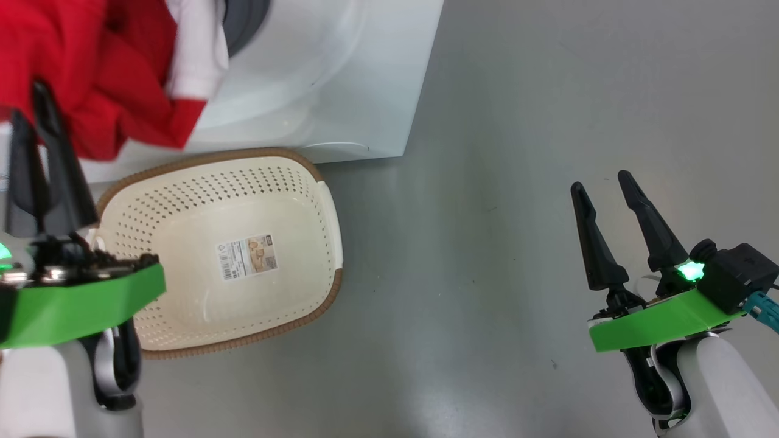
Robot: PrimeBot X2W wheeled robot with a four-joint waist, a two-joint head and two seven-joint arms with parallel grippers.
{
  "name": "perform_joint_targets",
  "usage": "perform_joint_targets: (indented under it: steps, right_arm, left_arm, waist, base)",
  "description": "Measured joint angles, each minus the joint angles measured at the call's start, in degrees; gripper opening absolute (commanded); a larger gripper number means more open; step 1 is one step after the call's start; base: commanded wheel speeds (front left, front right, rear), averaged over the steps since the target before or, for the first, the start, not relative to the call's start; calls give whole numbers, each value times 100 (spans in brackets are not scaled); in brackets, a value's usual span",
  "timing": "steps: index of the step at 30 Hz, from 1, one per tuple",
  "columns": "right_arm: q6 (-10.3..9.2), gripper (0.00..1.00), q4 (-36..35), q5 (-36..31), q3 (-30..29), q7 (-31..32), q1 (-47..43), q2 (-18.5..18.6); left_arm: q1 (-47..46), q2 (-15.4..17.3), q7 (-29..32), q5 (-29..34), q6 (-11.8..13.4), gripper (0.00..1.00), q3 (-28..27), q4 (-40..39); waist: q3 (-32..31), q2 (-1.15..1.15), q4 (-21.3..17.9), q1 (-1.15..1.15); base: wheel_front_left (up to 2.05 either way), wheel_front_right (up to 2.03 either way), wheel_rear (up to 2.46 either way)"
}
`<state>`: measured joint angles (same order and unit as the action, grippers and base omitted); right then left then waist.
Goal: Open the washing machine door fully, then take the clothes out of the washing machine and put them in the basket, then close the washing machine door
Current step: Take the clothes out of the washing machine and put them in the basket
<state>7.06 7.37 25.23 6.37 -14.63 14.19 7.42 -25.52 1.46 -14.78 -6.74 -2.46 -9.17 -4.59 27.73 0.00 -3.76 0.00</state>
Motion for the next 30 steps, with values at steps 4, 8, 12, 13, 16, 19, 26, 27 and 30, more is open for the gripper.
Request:
perform_joint_targets:
  steps: [4, 8, 12, 13, 16, 19, 26, 27, 30]
  right_arm:
    - [0, 100, 0, 0, 12, 0, 1, -15]
    - [0, 100, -1, 0, 29, 0, 3, -25]
    - [0, 100, -4, 1, 38, 0, 7, -29]
    - [0, 100, -8, 1, 38, 0, 9, -29]
    - [0, 100, -10, 1, 44, 0, 22, -29]
    - [0, 100, -12, 1, 56, 0, 33, -30]
    - [0, 100, -42, 1, 80, 0, 158, -38]
    - [0, 100, -42, 1, 80, 0, 158, -42]
    - [0, 100, -60, 1, 79, 0, 166, -47]
  left_arm:
    - [126, 1, 0, -144, 46, 0, 33, 513]
    - [203, 1, 1, -144, 47, 0, 86, 937]
    - [220, 0, 1, -146, 47, 0, 178, 1419]
    - [219, 0, 1, -146, 47, 0, 181, 1532]
    - [213, 1, 1, -140, 47, 0, 180, 1881]
    - [191, 2, 2, -119, 41, 0, 175, 2218]
    - [58, 2, 2, -86, 41, 0, 203, 2806]
    - [25, 1, 2, -71, 40, 0, 208, 2876]
    - [-107, 2, 2, -52, 32, 0, 207, 3119]
  waist:
    - [48, 0, -27, 0]
    - [101, 0, -51, 0]
    - [185, 0, -88, 0]
    - [210, 0, -95, 0]
    - [291, 0, -118, 0]
    - [373, 0, -142, 0]
    - [561, 0, -198, 0]
    - [591, 0, -205, 0]
    - [687, 0, -221, 0]
  base:
    - [0, 0, 0]
    - [0, 0, 0]
    - [0, 0, 0]
    - [0, 0, 0]
    - [0, 0, 0]
    - [0, 0, 0]
    - [0, 0, 0]
    - [0, 0, 0]
    - [0, 0, 0]
